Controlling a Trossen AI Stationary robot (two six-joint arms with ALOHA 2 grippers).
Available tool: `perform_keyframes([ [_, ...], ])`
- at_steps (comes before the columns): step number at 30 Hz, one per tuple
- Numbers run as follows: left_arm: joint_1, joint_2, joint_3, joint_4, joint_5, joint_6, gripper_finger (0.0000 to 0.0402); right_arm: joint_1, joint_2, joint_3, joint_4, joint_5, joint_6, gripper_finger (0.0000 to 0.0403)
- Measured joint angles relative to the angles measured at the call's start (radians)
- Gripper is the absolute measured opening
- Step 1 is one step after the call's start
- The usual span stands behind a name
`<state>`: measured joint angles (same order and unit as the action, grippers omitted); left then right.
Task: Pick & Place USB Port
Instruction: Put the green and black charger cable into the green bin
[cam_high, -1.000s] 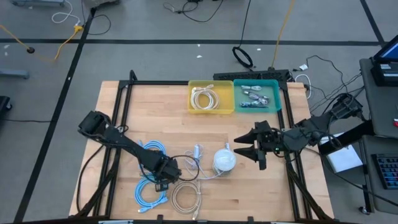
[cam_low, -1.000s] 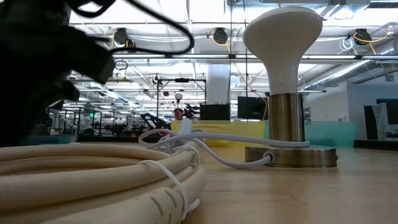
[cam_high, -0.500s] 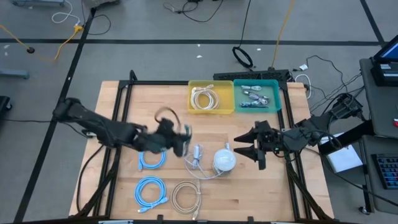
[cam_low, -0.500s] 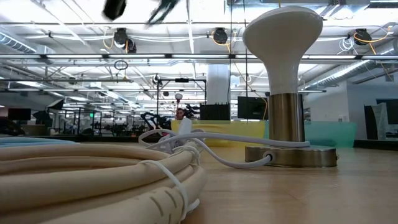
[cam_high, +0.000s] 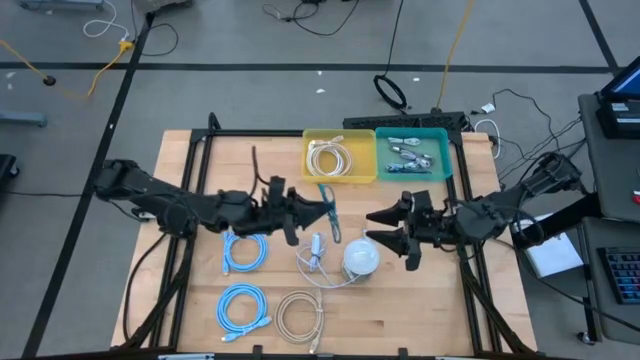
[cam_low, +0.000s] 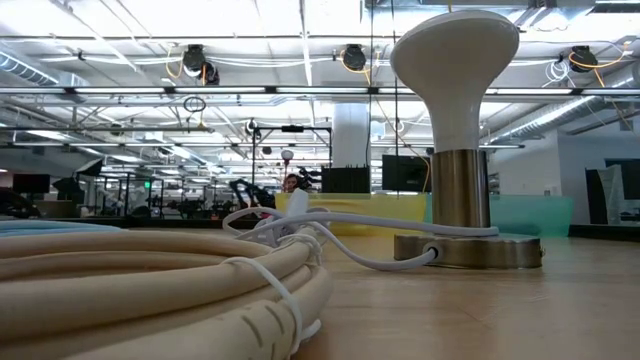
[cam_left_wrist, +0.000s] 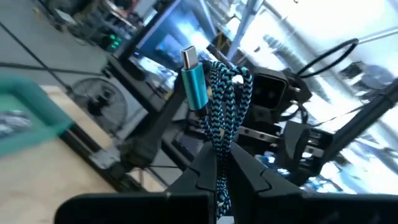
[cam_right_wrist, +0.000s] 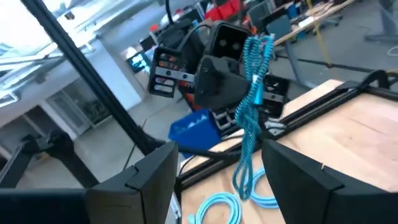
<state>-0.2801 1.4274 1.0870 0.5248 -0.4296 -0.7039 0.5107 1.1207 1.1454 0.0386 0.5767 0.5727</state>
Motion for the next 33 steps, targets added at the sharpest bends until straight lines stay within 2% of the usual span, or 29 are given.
perform_keyframes([
  [6,-0.001,0.082,0.0,0.16,0.046,-0.032,0.0012,-0.036,0.054,0.0,-0.006,-0.065,0.086,0.0226],
  [9,-0.005,0.092,0.0,0.184,0.057,-0.035,0.0012,-0.049,0.079,0.0,0.0,-0.095,0.109,0.0226],
  [18,-0.01,0.092,0.003,0.181,0.08,-0.062,0.0012,-0.063,0.117,0.0,0.11,-0.136,0.091,0.0227],
  [26,-0.011,0.092,0.014,0.178,0.118,-0.081,0.0012,-0.096,0.117,0.0,0.119,-0.164,0.077,0.0227],
  [33,-0.017,0.092,0.107,0.018,0.137,-0.057,0.0012,-0.122,0.116,0.0,0.12,-0.221,0.094,0.0225],
])
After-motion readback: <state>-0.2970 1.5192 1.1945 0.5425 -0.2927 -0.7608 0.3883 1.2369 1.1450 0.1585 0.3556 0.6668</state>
